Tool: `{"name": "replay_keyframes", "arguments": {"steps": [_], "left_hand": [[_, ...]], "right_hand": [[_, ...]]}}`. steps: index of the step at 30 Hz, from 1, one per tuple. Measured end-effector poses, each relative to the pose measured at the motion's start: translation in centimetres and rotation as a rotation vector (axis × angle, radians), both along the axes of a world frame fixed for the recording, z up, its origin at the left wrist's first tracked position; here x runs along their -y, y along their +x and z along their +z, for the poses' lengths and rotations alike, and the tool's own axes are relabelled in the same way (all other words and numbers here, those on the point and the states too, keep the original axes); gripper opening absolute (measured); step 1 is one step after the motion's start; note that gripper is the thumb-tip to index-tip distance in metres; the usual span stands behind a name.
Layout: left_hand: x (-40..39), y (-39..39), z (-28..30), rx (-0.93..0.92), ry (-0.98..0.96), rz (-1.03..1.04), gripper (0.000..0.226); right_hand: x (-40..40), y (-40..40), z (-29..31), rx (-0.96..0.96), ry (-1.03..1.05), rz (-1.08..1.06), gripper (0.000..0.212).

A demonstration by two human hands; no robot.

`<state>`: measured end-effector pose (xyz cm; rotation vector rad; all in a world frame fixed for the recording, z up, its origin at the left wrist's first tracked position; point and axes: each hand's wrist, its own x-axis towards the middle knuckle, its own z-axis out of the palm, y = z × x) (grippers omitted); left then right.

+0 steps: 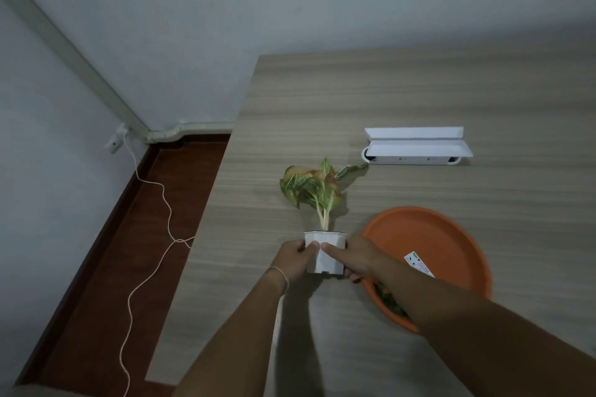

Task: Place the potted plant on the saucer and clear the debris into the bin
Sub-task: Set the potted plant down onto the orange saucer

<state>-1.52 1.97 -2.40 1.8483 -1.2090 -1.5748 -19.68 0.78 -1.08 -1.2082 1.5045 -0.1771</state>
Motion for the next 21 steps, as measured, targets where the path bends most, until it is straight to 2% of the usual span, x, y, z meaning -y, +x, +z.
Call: {"name": "replay_keyframes", "arguments": {"steps": [3, 7, 12, 15, 17, 21], "left_hand": [[0.7, -1.0, 1.3, -0.001, -0.061, -0.026, 0.026], [1.8, -3.2, 3.4, -0.033, -0.154, -0.069, 0.018], [3.1, -7.6, 4.7, -0.107, -0.241, -0.157, 0.025], [3.6, -10.7, 4.3, -0.15, -0.255, -0.171, 0.041], [3.6, -12.8, 3.8, -0.149, -0.273, -0.191, 0.047], [3.2, -15.7, 2.0, -0.14, -0.284, -0.202, 0.058]], "right_hand": [[0.4, -1.0, 0.7, 0.039, -0.053, -0.031, 0.055], [1.3, -3.6, 1.3, 0.051, -0.167, -0.049, 0.073], [1.6, -8.7, 3.2, 0.096, -0.273, -0.091, 0.044], [1.2, -11.7, 3.6, 0.109, -0.319, -0.119, 0.035], [0.8, -13.7, 3.2, 0.108, -0.353, -0.147, 0.041], [-0.3, -16.3, 1.5, 0.147, -0.381, -0.196, 0.066]]}}
